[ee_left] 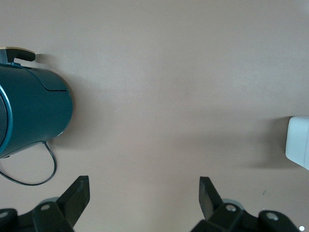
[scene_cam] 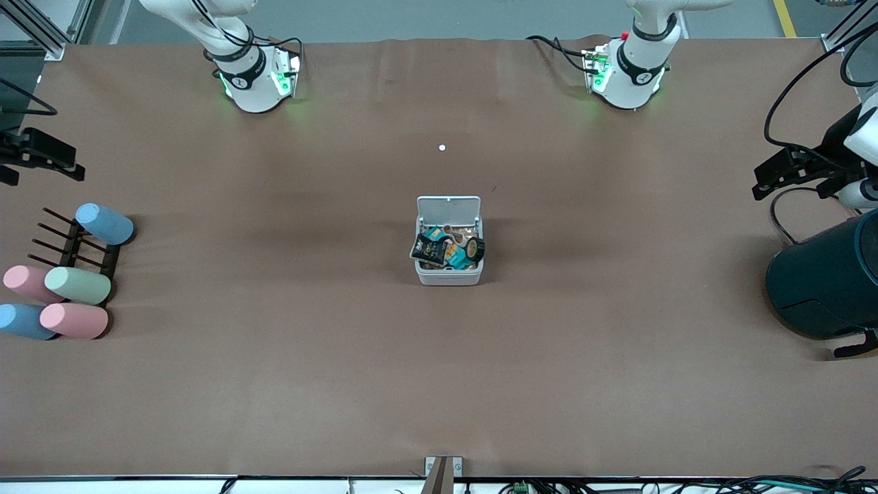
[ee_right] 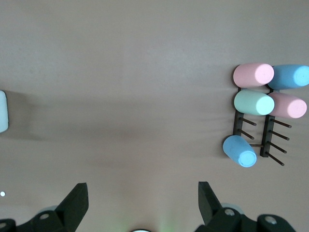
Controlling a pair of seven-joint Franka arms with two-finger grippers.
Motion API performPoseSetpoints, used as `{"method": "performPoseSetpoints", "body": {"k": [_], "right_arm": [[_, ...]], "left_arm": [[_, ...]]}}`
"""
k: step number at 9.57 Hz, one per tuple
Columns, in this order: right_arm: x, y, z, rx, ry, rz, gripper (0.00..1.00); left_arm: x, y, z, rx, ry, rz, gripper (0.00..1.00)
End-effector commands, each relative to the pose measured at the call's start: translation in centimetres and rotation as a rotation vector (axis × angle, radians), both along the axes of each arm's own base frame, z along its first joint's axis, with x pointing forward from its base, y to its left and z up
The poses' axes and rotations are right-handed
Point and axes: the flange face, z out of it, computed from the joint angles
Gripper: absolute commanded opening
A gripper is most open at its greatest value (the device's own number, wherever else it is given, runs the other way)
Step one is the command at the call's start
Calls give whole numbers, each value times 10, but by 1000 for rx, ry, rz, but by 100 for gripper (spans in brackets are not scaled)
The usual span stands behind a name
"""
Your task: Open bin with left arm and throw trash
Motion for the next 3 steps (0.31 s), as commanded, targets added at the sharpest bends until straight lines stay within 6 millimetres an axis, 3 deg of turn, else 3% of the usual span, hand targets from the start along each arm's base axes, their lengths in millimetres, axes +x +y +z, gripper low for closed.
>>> {"method": "performPoseSetpoints", "body": {"k": [1,3], "right_arm": [[-5,0,0,15,-5,-31,100],[-20,-4,3,18,-15,-40,100]], "left_arm": [[5,6,5,-8,-9,2,100],[5,6,5,-9,-9,2,100]]}}
